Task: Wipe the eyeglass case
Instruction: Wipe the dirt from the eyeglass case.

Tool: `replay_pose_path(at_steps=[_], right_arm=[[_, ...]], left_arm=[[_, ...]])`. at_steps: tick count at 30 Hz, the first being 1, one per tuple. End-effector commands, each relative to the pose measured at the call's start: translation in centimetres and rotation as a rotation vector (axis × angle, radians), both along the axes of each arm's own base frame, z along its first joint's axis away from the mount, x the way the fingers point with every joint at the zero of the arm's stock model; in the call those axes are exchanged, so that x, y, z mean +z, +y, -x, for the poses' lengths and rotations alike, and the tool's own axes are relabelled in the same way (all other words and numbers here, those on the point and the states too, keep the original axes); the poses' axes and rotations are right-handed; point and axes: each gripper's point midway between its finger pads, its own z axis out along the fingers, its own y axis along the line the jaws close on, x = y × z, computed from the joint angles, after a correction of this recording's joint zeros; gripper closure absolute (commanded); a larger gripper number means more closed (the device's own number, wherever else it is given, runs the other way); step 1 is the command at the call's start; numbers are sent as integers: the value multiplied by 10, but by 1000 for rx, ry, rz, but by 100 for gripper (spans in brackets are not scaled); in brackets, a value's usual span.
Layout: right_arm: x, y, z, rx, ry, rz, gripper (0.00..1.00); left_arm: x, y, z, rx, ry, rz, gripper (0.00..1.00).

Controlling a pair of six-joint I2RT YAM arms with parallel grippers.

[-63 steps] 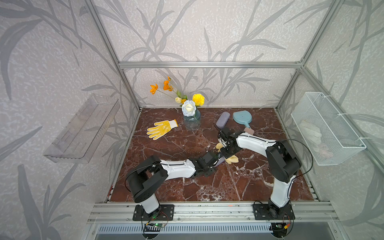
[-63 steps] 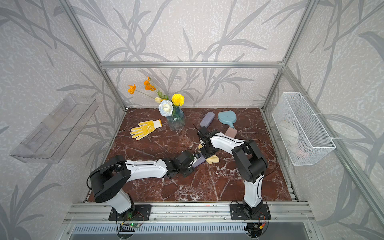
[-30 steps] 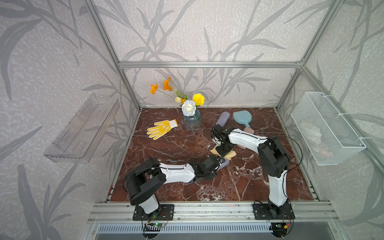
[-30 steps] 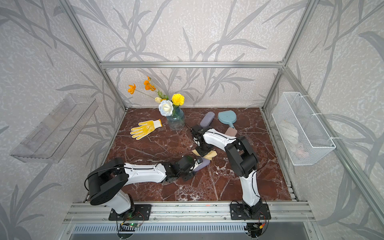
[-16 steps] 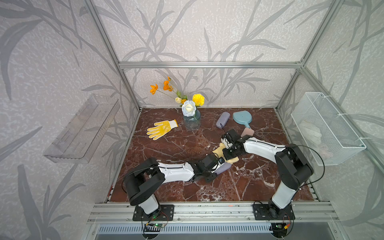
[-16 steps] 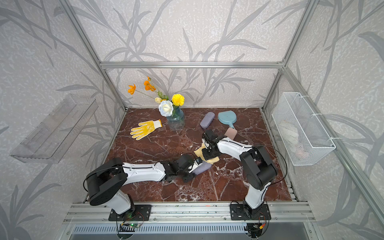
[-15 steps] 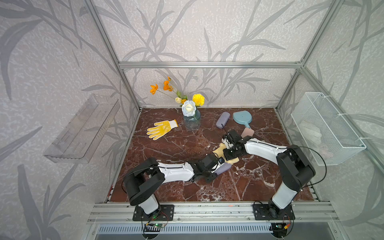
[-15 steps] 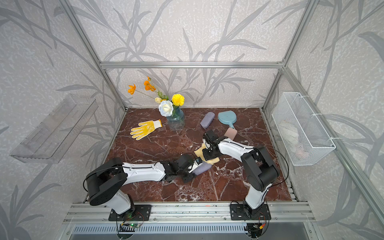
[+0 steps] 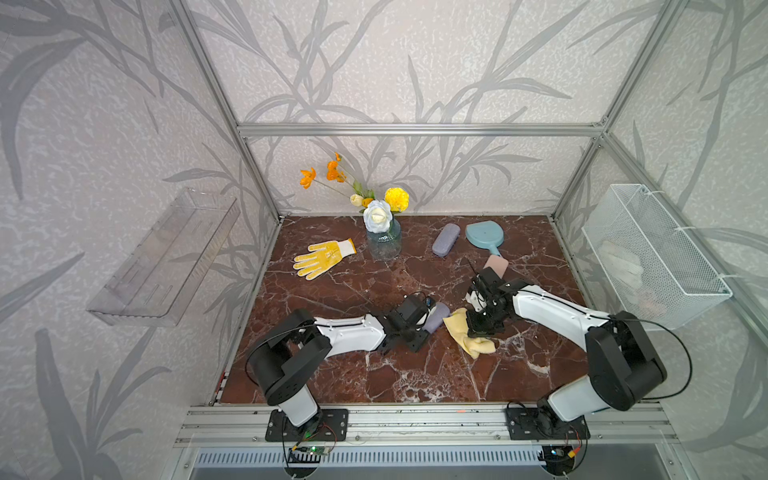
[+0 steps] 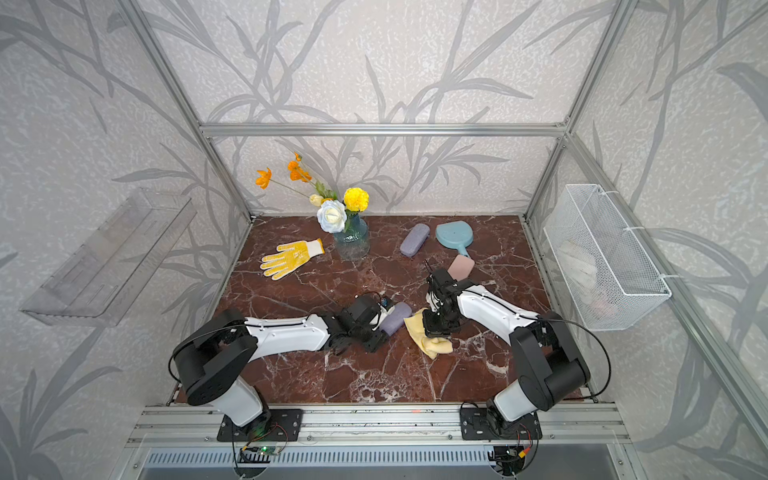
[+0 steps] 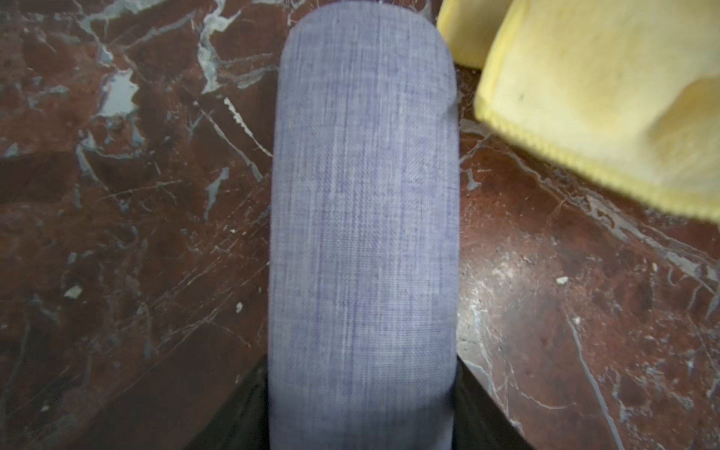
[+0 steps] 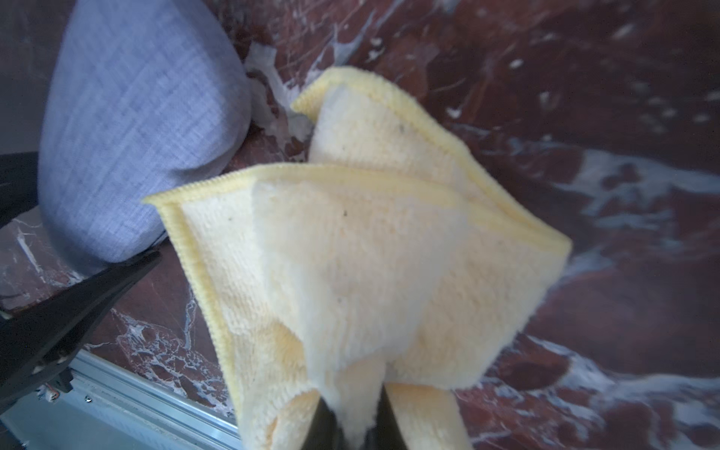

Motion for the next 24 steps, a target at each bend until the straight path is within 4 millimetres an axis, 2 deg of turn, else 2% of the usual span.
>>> replay_pose_path(at_steps=[1,3,5,9,11,14,19,24], right_arm=[[30,-19,-35,11,-152,138,100],[28,-21,-58,32,-204,236,100],[24,-13,-79,67,-237,306,100],[13,17,-114,207,-296,445,100],[6,34,-123,263,-313,440,100],[-12,57,-114,331,-231,358,100],[-23,79,-70,312,-133,139,100],[-31,75,-24,225,-22,18,100]], left_arm=[[-22,24,23,-52,28,-134,96],[-22,22,23,-70,18,-140,96],[-23,21,24,-80,18,-144,96],[-24,21,25,-80,9,-133,96],[-25,21,26,-73,5,-122,96],[-25,20,25,-62,7,-112,96],[-30,17,23,-31,39,-110,97],[-26,15,20,16,87,-90,98]])
